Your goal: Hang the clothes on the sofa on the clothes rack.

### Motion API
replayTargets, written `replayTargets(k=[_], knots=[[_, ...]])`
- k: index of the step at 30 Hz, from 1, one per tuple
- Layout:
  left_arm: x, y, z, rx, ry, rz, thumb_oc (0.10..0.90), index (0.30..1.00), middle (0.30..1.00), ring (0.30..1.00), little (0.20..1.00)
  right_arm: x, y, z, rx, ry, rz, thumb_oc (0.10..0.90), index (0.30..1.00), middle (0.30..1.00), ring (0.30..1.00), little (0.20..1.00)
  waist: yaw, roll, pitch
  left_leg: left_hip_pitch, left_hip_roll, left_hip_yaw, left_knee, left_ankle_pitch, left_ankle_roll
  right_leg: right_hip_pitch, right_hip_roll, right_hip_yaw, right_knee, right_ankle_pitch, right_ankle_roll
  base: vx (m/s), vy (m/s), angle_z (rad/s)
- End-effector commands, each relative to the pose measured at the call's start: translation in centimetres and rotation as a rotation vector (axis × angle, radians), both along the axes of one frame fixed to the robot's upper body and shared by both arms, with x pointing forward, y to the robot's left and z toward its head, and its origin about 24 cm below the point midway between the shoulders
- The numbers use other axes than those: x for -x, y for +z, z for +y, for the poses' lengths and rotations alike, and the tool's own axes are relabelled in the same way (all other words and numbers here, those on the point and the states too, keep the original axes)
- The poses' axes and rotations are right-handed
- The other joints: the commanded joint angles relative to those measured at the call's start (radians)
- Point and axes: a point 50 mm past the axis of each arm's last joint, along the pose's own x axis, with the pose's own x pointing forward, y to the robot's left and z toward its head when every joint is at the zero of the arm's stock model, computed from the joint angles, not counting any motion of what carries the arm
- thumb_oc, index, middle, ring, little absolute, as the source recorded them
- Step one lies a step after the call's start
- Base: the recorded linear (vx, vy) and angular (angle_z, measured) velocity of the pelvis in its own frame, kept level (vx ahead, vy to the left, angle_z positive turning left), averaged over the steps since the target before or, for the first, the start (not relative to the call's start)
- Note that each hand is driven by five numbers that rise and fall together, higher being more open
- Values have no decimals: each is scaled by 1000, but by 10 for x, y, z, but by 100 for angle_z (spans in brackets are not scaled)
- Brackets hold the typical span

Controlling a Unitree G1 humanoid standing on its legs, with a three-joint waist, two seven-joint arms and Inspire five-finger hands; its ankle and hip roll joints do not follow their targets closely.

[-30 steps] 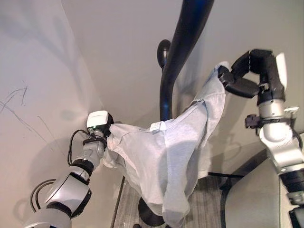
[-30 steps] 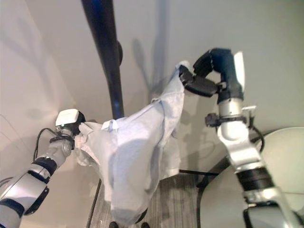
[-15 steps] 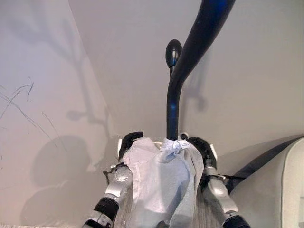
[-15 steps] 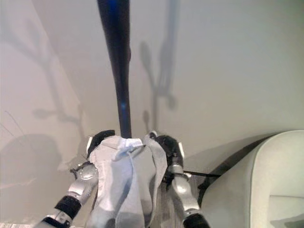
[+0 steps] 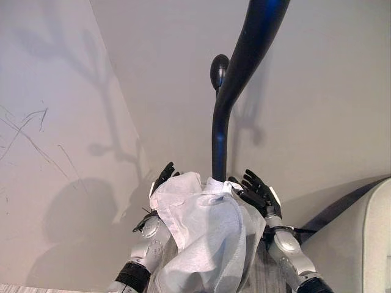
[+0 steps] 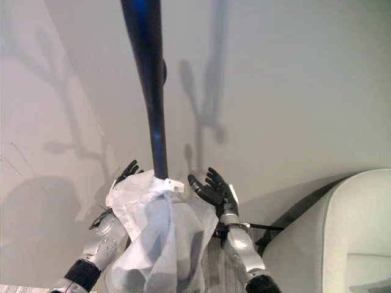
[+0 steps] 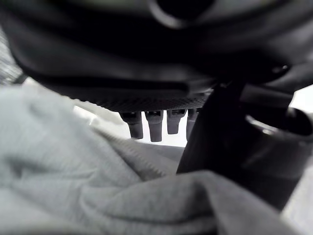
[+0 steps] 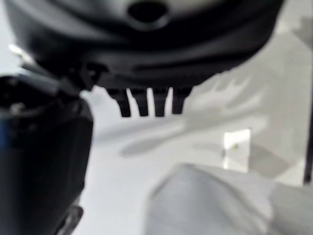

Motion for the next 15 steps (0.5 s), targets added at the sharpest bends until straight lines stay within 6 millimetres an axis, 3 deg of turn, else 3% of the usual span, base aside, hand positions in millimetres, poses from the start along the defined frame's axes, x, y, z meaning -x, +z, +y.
replayTargets(k=[1,6,8,9,10,15], knots=[[-17,41,-3,-22,-57,-240,800,900,900,900,900,-16,52,2,121,53,-275,800,900,900,900,900,19,-45,-120,62,-3,4,4,-136,0,-58,-42,36,5,24,73,0,0,0],[-9,45,3,-87,-112,-262,800,900,900,900,900,-13,72,-10,255,75,-351,800,900,900,900,900,19,-44,-117,57,-3,1,4,-135,1,-61,-41,35,5,26,75,0,0,0],[-6,46,11,-291,-203,-273,800,900,900,900,900,-10,87,-25,363,85,-395,800,900,900,900,900,18,-41,-115,55,-2,0,4,-136,3,-63,-42,34,5,26,77,0,0,0],[-5,46,11,-292,-204,-272,800,900,900,900,900,-9,87,-25,363,85,-395,800,900,900,900,900,18,-41,-115,55,-2,0,4,-136,3,-63,-42,34,5,26,77,0,0,0],[1,50,26,-488,-299,-307,800,900,900,900,900,-5,97,-40,431,95,-412,800,900,900,900,900,20,-37,-113,54,-1,-2,4,-138,5,-63,-42,32,5,24,79,0,0,0],[9,64,53,-685,-282,-365,800,900,900,900,900,2,108,-60,543,87,-418,800,900,900,900,900,24,-38,-116,57,-1,-5,4,-143,6,-58,-43,31,5,17,80,0,0,0]])
